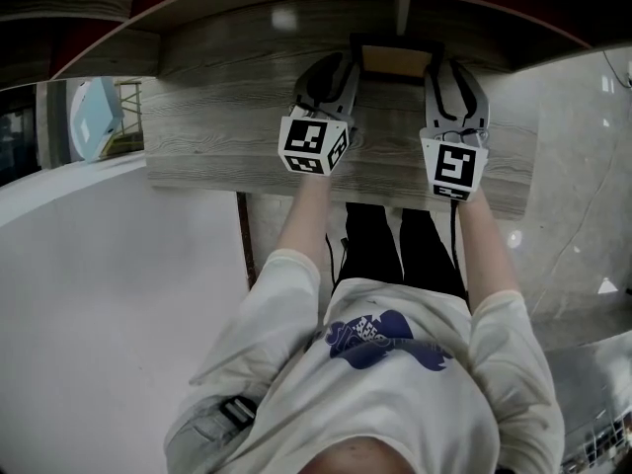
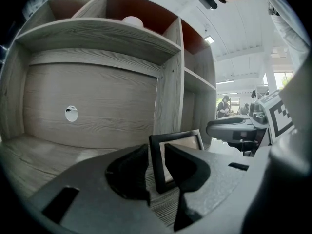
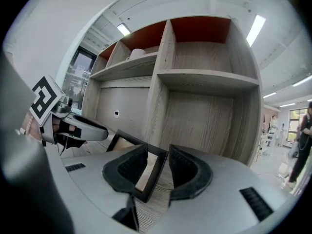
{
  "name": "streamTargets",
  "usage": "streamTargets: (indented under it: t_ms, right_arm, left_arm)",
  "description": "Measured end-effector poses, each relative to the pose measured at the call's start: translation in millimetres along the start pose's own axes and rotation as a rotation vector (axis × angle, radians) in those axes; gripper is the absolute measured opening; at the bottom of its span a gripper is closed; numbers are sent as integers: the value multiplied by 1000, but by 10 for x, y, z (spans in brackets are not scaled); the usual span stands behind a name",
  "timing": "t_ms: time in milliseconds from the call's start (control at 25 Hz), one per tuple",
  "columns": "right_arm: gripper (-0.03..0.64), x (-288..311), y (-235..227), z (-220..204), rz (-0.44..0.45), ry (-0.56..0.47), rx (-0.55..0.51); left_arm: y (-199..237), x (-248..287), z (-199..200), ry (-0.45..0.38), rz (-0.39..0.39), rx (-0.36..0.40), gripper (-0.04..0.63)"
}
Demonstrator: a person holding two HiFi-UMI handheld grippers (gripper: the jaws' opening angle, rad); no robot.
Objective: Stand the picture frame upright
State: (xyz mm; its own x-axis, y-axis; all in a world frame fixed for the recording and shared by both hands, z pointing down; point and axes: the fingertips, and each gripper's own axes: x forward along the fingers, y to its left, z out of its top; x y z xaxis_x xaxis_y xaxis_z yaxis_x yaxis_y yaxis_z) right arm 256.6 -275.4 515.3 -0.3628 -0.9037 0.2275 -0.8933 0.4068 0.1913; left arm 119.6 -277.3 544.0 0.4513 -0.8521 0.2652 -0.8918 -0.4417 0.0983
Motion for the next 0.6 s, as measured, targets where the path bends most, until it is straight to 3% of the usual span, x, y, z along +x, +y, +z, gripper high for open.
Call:
streamTargets:
  t_ms: [400,600]
  right_arm:
    - [109,-319,-2,281,-35,-8,55]
    - [74,-614,-83,543,-50,-23,92]
  left_arm:
    - [-5,-435,340,-15,10,40,86]
    - [-53,-782,612,-33,15,64,86]
